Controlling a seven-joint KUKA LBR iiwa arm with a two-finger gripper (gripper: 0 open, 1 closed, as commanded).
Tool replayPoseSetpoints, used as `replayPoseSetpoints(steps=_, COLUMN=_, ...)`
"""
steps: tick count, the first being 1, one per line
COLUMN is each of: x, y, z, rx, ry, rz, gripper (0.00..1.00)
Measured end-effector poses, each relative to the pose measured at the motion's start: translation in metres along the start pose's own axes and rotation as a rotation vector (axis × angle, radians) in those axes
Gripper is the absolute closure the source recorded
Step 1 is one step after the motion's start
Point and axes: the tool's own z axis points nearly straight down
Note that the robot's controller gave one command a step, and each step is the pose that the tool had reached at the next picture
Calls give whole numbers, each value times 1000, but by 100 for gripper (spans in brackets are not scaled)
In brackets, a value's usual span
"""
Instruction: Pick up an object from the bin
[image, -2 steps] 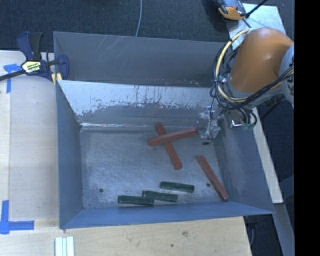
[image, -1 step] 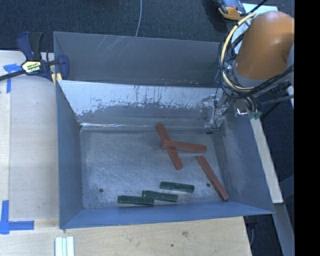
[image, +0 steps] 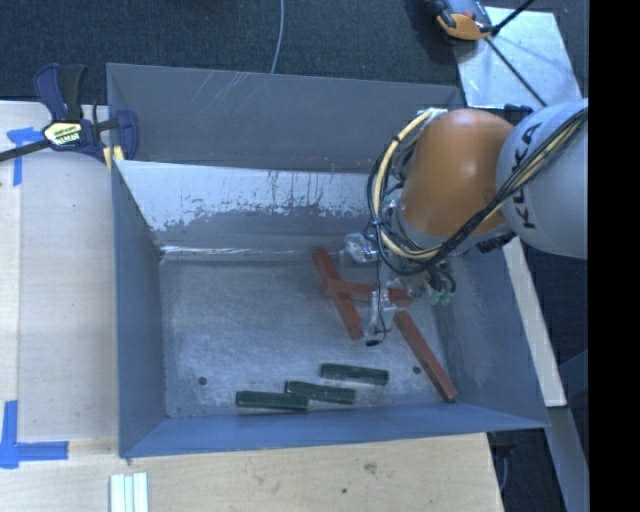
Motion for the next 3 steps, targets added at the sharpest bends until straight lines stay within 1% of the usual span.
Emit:
replayPoseSetpoints(steps=1, x=0, y=0, z=0, rx=0, ry=-1, rz=0, gripper=0)
replayPoseSetpoints(steps=2, x=-11, y=-47, z=32, rx=0, ry=-8, rz=-14, gripper=0)
replayPoseSetpoints(steps=3, x=-6, y=-72, z=72, rx=1, ry=-2, rz=-26, gripper=100)
